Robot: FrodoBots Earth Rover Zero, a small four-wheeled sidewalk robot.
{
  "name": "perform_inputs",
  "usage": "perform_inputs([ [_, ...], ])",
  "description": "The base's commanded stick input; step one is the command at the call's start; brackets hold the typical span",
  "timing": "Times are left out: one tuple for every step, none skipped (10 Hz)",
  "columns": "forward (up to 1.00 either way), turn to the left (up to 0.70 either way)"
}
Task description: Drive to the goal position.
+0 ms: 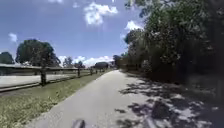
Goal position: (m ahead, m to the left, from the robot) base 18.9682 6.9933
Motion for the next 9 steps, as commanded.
perform_inputs([
  [0.5,0.0],
  [0.5,0.0],
  [0.5,0.0],
  [0.5,0.0],
  [0.5,0.0],
  [0.5,0.0],
  [0.5,0.0],
  [0.5,0.0],
  [0.5,0.0],
])
